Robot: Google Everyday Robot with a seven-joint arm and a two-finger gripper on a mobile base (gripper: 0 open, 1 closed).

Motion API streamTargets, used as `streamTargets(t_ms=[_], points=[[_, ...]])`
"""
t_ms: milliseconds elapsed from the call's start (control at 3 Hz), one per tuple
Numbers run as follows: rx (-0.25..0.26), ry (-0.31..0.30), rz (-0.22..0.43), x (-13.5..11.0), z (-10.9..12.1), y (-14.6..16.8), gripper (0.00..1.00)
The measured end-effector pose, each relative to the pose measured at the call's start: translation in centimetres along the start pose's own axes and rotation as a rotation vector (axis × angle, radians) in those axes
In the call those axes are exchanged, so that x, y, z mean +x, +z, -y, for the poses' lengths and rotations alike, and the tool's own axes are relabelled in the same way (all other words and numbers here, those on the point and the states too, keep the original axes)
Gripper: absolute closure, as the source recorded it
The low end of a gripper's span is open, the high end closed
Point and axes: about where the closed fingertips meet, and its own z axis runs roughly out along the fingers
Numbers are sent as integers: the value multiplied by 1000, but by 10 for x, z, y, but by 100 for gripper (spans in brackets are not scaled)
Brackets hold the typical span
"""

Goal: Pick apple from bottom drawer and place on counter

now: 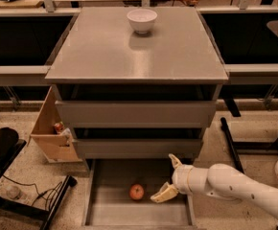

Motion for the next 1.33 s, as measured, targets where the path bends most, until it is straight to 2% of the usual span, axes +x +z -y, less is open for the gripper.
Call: streamTargets(t_ms=[333, 667, 1000, 1333], points=[[0, 0, 0, 0, 0, 0, 0], [-70, -11, 8, 17, -6, 34, 0], [-158, -36, 34, 53, -10, 89, 0], [-226, -29, 64, 97, -19, 144, 0]])
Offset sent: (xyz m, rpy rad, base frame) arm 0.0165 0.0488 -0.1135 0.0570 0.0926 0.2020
